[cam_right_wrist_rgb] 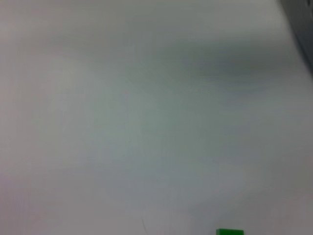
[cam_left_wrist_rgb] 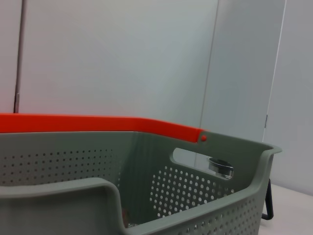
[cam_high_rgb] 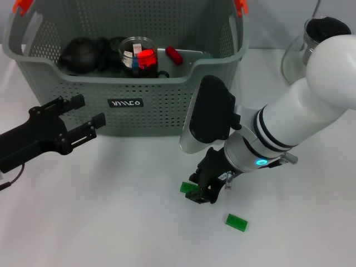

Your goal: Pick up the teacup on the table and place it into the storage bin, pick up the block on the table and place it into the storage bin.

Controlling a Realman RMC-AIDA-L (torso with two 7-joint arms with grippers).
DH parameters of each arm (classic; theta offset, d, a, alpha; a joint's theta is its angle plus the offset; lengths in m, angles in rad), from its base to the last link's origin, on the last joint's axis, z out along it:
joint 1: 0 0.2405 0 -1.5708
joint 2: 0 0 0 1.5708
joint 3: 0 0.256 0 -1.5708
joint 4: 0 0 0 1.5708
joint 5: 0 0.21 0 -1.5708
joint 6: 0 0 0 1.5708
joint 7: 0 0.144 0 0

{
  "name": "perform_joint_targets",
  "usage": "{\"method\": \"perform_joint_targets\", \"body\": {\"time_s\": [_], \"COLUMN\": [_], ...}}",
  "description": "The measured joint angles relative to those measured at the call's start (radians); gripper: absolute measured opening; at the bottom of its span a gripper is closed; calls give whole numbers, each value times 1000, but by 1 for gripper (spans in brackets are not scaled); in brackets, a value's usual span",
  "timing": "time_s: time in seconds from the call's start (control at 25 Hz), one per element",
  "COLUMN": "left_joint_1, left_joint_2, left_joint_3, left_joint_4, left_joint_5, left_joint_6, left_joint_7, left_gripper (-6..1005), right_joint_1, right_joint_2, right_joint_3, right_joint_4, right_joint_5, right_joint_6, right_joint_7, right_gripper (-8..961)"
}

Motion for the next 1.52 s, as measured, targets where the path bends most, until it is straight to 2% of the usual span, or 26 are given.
{"method": "perform_joint_targets", "body": {"time_s": [0.52, 0.72, 1.0, 1.16, 1.28, 1.4, 1.52], "left_joint_1": [-3, -4, -3, -1, -1, -4, -9], "left_joint_2": [0, 0, 0, 0, 0, 1, 3], "left_joint_3": [0, 0, 0, 0, 0, 0, 0], "left_joint_4": [0, -1, -2, -2, -2, -2, -2], "left_joint_5": [0, 0, 0, 0, 0, -4, -10], "left_joint_6": [0, 1, 2, 4, 5, 5, 3], "left_joint_7": [0, 0, 0, 0, 0, 0, 0], "left_gripper": [690, 690, 690, 691, 691, 691, 691], "right_joint_1": [1, 2, -14, -90, -189, -281, -354], "right_joint_2": [0, -2, -7, -12, -13, -13, -14], "right_joint_3": [-17, -15, 22, 155, 289, 427, 567], "right_joint_4": [2, 2, -41, -172, -302, -387, -417], "right_joint_5": [-2, 0, 3, 5, 47, 155, 323], "right_joint_6": [1, -3, -23, -93, -162, -241, -349], "right_joint_7": [0, 3, 8, -8, -59, -134, -246], "right_gripper": [352, 191, 192, 191, 191, 191, 191]}}
